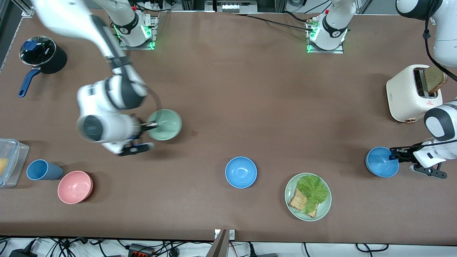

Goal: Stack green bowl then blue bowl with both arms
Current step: 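Slide the green bowl with the right gripper while the left gripper grasps the blue bowl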

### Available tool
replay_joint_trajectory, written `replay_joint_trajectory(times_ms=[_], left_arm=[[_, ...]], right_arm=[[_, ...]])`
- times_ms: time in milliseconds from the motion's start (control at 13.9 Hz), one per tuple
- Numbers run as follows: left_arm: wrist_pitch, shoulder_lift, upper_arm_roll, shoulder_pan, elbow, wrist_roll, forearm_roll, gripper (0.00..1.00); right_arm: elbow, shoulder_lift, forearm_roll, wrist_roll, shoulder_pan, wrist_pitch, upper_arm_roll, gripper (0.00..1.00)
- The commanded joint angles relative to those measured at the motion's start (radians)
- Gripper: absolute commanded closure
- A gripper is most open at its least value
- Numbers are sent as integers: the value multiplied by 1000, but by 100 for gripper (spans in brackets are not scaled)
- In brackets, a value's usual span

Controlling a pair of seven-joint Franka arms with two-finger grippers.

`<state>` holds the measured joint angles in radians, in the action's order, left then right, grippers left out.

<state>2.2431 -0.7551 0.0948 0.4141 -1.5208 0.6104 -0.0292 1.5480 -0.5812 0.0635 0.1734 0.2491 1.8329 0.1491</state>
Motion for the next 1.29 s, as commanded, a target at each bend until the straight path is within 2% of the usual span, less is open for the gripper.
replay_joint_trajectory(times_ms=[0, 72, 215, 359, 575, 790, 862, 934, 1006, 1221], left_arm=[[-16, -10, 9, 2, 24, 41, -14, 88], [-14, -10, 10, 2, 25, 63, -14, 94], [-14, -9, 10, 2, 25, 118, -15, 96], [-39, -4, 16, 3, 17, 132, -26, 99], [-181, 31, 56, 11, 25, 135, -26, 99], [-284, 108, 75, 5, 31, 147, -28, 100], [-334, 138, 92, 5, 31, 140, -28, 100], [-393, 161, 103, 5, 31, 140, -29, 100], [-442, 172, 126, 5, 31, 118, -38, 100], [-464, 209, 183, 5, 18, 2, -60, 100]], right_arm=[[-115, -110, 13, 177, 151, 35, -8, 100], [-126, -135, 13, 230, 186, 73, -8, 100], [-134, -181, 35, 303, 257, 173, -8, 100], [-135, -206, 100, 346, 280, 250, -8, 100], [-135, -235, 205, 365, 321, 313, -9, 100], [-134, -243, 213, 376, 325, 321, -9, 100], [-135, -243, 214, 379, 325, 316, -11, 66], [-135, -233, 211, 409, 323, 312, -11, 1], [-137, -220, 208, 432, 318, 298, -13, 0], [-179, -128, 205, 440, 309, 183, -45, 0]])
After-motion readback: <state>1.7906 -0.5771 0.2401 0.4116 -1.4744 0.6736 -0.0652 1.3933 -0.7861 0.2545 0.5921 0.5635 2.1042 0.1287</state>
